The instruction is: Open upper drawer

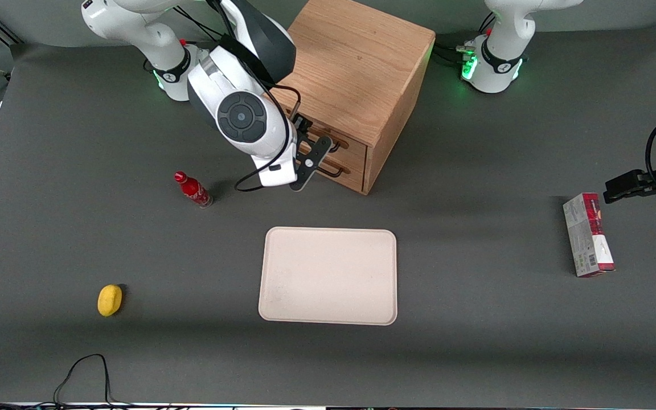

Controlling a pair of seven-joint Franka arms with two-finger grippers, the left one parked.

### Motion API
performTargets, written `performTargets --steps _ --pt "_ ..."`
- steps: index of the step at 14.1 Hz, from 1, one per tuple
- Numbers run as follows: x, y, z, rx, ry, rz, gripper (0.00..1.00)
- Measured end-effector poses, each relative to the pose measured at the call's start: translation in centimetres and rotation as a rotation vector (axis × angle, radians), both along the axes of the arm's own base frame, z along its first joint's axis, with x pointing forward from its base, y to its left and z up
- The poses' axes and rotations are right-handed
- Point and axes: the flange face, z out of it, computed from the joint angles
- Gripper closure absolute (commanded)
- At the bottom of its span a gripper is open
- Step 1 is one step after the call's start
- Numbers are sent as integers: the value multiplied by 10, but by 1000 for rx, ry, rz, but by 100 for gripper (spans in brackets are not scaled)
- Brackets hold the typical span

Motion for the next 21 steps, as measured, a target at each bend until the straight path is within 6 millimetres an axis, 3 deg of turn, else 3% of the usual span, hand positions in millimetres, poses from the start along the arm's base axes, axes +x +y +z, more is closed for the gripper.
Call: performTargets --steps 7,21 --pt "0 2 -21 -19 26 2 0" --pt "-3 4 -44 -10 -2 4 0"
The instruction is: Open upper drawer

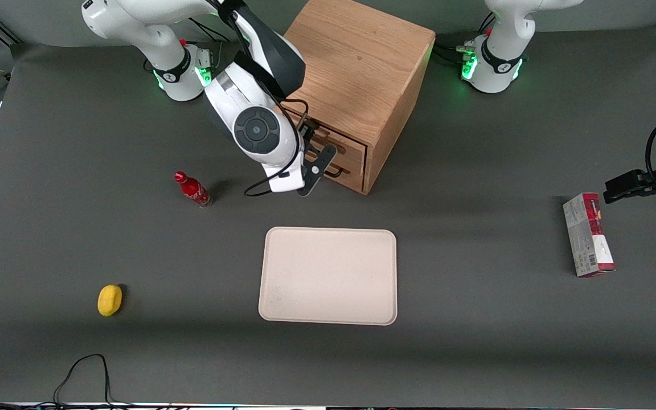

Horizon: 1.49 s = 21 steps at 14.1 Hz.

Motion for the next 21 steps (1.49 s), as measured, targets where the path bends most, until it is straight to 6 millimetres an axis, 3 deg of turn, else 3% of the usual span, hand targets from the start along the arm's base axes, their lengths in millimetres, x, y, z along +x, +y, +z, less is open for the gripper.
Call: performTargets --steps 5,11,21 --pt "7 -6 3 17 -12 25 0" --pt "29 -29 14 25 -20 -15 0" --pt "33 -40 18 20 8 1 0"
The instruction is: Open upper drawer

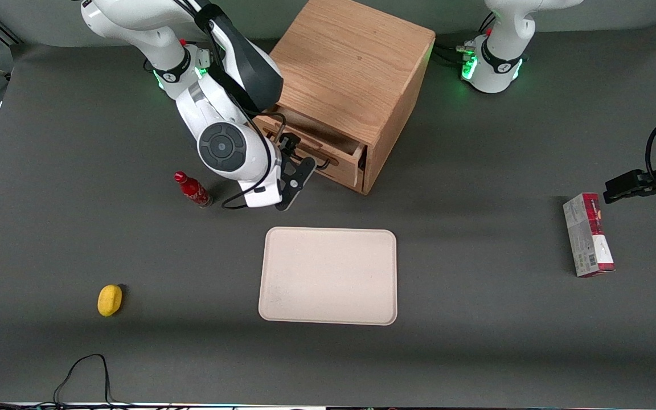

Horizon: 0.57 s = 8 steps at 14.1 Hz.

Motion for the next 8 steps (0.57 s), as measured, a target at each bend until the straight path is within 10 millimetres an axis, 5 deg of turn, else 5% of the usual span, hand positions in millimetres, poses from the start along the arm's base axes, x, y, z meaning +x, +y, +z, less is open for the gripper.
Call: performTargets --steps 8 --pt "-5 5 3 21 37 3 0"
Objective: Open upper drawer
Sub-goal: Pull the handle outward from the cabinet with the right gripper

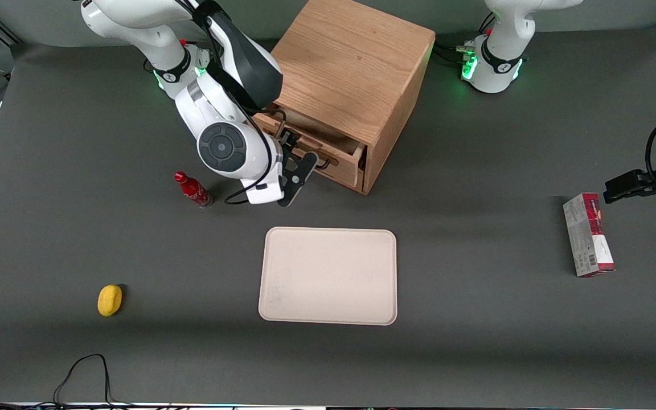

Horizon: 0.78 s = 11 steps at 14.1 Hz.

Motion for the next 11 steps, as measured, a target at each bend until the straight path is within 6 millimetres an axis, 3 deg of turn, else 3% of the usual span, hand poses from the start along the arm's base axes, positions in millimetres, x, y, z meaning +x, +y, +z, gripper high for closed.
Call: performTargets --steps 5,11 --pt "5 -1 -3 9 -18 -12 0" --pt "17 -2 -20 16 -40 -34 0"
